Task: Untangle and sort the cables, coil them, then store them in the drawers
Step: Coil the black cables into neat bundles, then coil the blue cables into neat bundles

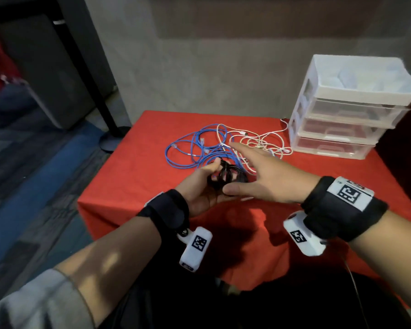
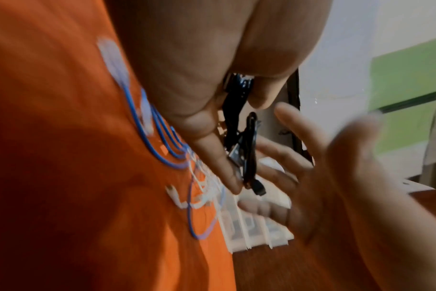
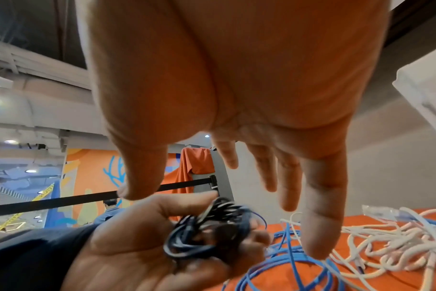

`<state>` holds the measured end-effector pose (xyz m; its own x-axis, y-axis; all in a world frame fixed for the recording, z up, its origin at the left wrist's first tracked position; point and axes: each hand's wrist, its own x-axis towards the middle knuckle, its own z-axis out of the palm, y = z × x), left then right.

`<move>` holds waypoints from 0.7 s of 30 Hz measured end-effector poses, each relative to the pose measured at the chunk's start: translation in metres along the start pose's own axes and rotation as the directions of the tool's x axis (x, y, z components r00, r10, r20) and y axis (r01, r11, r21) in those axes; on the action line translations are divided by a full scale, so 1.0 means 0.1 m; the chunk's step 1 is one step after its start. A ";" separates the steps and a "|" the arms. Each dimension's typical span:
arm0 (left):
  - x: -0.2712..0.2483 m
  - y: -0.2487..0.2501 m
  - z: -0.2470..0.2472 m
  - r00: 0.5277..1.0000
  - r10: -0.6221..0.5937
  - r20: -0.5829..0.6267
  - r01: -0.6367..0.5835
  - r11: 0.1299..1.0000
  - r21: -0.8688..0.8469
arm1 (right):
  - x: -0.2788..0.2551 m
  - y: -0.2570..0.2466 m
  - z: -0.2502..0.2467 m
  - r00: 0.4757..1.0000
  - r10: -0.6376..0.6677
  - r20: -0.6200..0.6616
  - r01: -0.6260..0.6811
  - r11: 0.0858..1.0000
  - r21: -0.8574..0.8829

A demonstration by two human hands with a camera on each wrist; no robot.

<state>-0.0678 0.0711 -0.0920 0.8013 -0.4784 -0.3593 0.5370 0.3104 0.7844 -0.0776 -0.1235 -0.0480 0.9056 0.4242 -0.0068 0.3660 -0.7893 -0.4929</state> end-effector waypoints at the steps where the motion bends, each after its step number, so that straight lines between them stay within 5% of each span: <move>1: -0.05 0.07 -0.18 0.999 0.022 -0.044 -0.022 1.000 -0.015 | -0.01 0.00 0.02 1.000 -0.008 -0.013 0.008 1.000 0.002; 8: -0.28 0.71 -1.54 0.906 0.075 -0.417 -0.121 0.989 -0.085 | -0.06 0.25 0.33 0.999 0.029 0.028 -0.030 0.998 0.062; 14: -0.23 0.94 -2.18 0.798 0.120 -0.591 0.033 0.970 0.241 | 0.04 0.24 0.60 0.997 -0.001 0.073 -0.006 0.995 0.100; 18: -0.16 1.02 -2.29 0.701 0.396 -0.593 0.126 0.750 0.650 | 0.07 0.23 0.61 0.997 0.021 0.073 -0.027 0.996 0.082; 21: -0.15 1.01 -2.38 0.704 0.453 -0.547 0.242 0.571 0.784 | 0.08 0.20 0.57 0.996 0.049 0.075 -0.056 0.994 0.094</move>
<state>0.0372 0.3045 -0.1279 0.9516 0.2528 -0.1746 0.2939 -0.5829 0.7576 -0.0750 -0.1109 -0.1076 0.9038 0.4169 -0.0967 0.2925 -0.7666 -0.5716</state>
